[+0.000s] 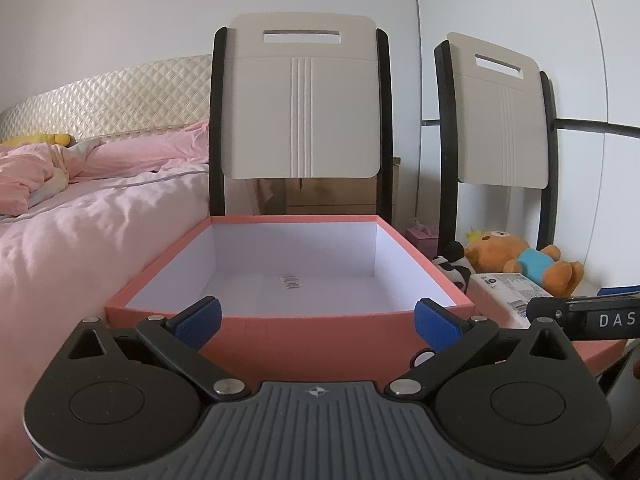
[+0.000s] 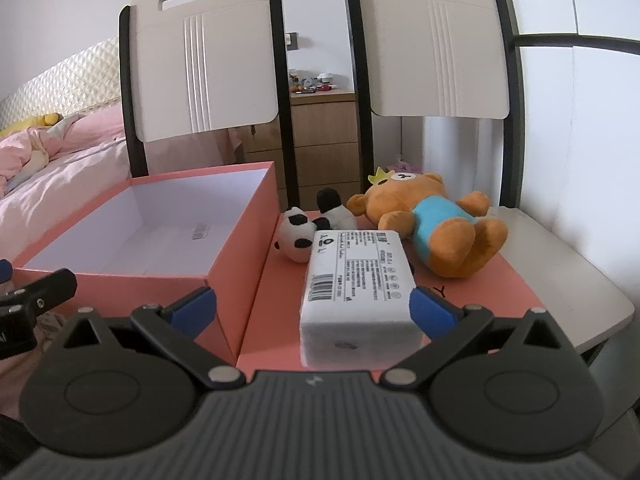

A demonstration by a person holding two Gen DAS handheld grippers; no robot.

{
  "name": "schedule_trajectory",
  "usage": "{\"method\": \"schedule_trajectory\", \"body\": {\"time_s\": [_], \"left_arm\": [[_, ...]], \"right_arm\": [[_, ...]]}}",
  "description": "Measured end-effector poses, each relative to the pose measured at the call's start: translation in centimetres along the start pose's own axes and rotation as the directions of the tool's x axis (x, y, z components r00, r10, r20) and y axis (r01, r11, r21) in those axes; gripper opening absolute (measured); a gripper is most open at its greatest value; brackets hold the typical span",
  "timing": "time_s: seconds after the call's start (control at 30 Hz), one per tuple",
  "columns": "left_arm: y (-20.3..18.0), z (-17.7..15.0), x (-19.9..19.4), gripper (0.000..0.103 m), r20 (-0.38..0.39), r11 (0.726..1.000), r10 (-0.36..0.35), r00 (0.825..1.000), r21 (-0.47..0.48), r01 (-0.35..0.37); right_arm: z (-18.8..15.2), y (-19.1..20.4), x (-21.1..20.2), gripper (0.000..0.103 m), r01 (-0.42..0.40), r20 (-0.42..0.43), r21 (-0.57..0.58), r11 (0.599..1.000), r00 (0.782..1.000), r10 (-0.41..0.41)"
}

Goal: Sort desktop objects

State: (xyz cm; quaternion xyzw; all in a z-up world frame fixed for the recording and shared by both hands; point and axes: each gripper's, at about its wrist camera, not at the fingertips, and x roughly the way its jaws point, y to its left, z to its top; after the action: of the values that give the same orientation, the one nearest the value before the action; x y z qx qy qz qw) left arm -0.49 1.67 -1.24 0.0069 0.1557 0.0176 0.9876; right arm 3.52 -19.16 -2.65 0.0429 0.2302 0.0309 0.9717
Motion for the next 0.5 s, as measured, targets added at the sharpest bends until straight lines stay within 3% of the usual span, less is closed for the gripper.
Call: {"method": "schedule_trajectory", "body": {"time_s": [0.5], "left_arm": [[-0.11,0.16,-0.01,0.103,0.007,1.0,0.002,1.0,-0.005,-0.002]], "right_arm": [[-0.09,0.02,-0.05,0.103,-0.002,0.002,-0.003,1.0,1.0,0.002]]}}
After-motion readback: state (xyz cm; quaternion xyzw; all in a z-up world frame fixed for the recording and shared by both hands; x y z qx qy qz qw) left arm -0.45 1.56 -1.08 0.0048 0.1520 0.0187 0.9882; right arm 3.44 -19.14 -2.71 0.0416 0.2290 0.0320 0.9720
